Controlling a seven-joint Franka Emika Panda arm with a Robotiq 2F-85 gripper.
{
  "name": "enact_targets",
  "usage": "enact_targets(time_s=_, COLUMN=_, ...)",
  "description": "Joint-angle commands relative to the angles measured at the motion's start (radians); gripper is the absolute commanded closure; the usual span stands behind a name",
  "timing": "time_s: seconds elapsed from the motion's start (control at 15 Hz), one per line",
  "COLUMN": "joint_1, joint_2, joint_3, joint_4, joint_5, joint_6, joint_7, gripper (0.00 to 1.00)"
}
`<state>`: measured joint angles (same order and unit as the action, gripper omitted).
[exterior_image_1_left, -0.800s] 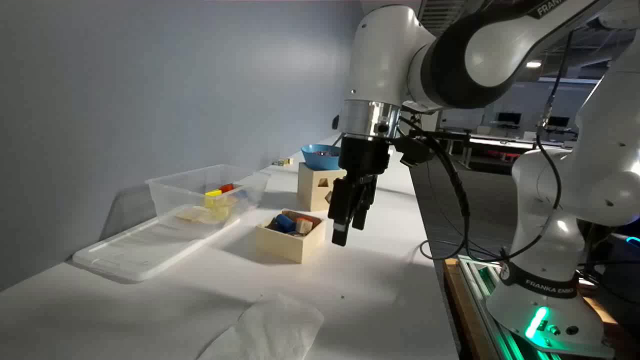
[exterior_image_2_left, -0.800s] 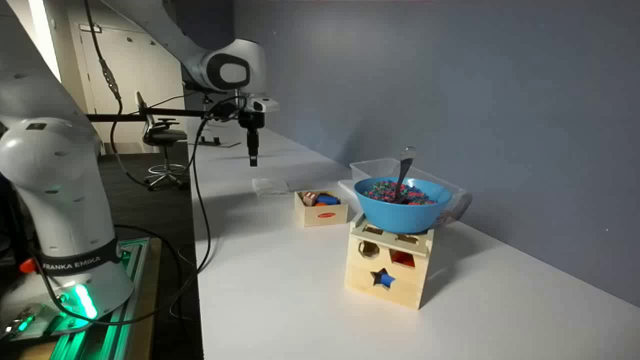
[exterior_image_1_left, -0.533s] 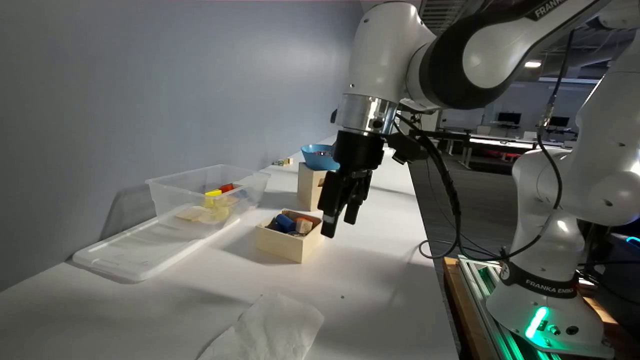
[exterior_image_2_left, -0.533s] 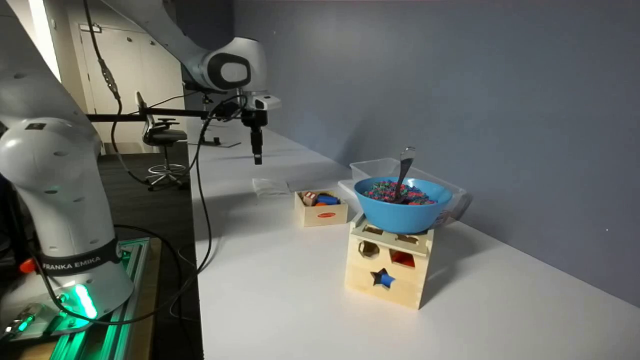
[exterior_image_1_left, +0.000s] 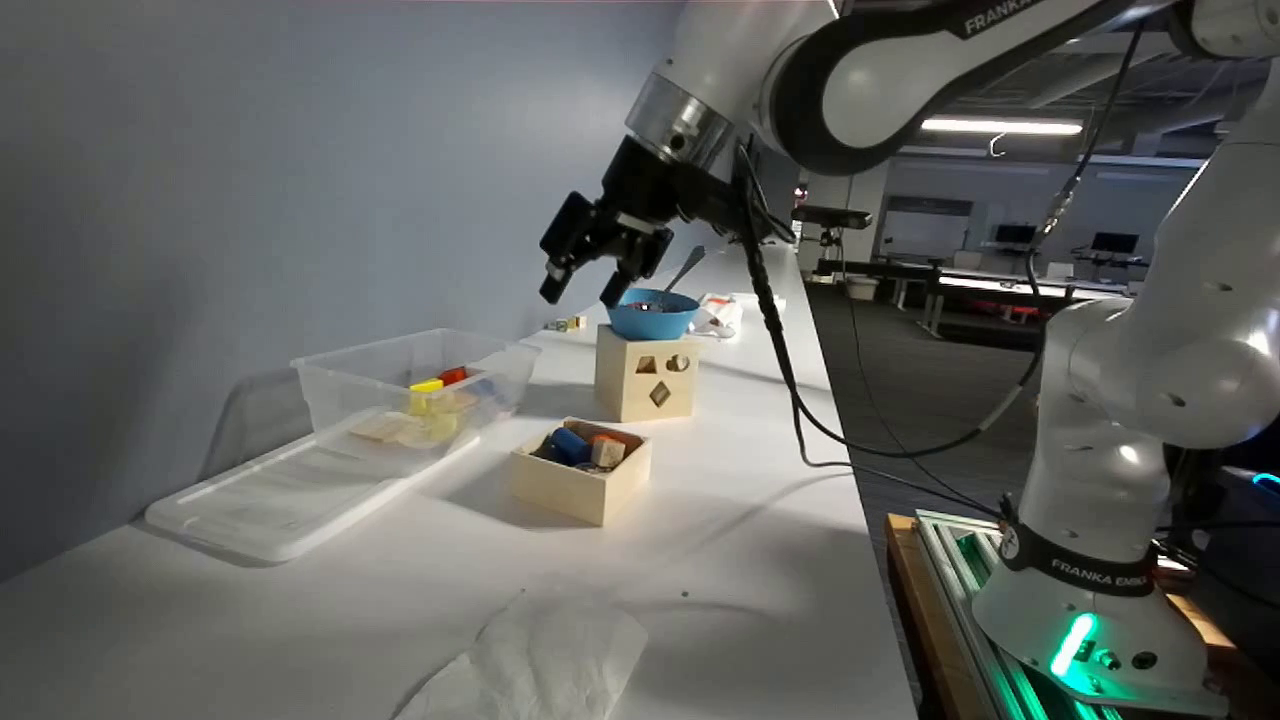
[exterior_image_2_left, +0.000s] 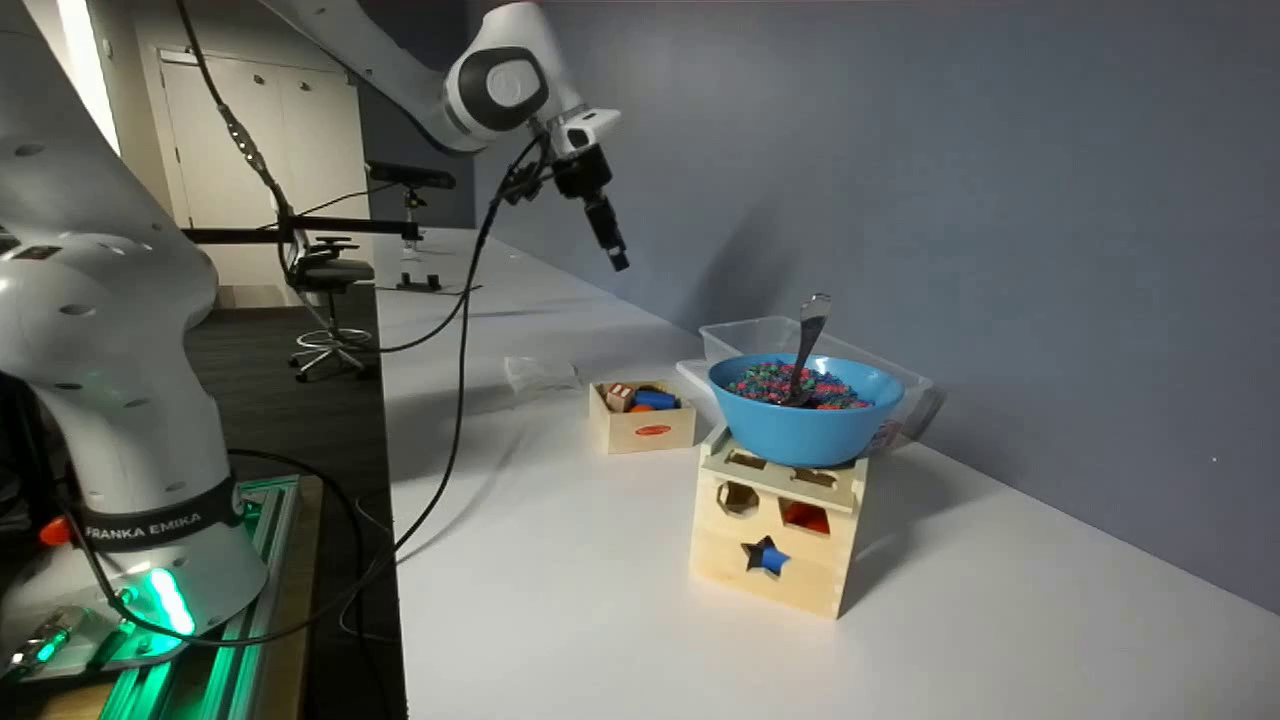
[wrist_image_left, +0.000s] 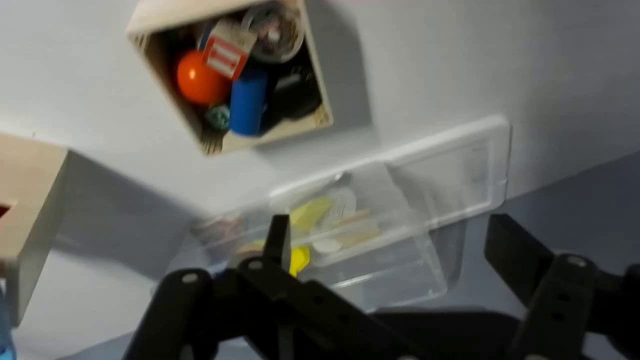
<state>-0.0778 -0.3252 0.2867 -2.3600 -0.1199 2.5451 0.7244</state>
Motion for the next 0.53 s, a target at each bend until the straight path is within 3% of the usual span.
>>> enact_targets(time_s=0.0, joint_1=-0.101, joint_2=0.091, joint_3=0.001, joint_4=0.185, joint_5=-0.206, joint_6=-0.106, joint_7=0.083, gripper=0.0)
enact_targets(time_s=0.07, joint_1=-0.087, joint_2=0.113, joint_3=-0.014, joint_4=0.23, joint_5=-0.195, joint_6=-0.159, joint_7=0.079, gripper=0.0)
enact_targets(time_s=0.13, joint_1=-0.048, joint_2=0.045, joint_3=-0.043, joint_4=0.123, joint_5=-0.157, joint_6=-0.083, joint_7=0.045, gripper=0.0)
enact_targets(time_s=0.47, joint_1=-0.043, joint_2=0.107, joint_3=-0.062, joint_4=0.208, joint_5=-0.176, joint_6=-0.135, joint_7=0.051, gripper=0.0)
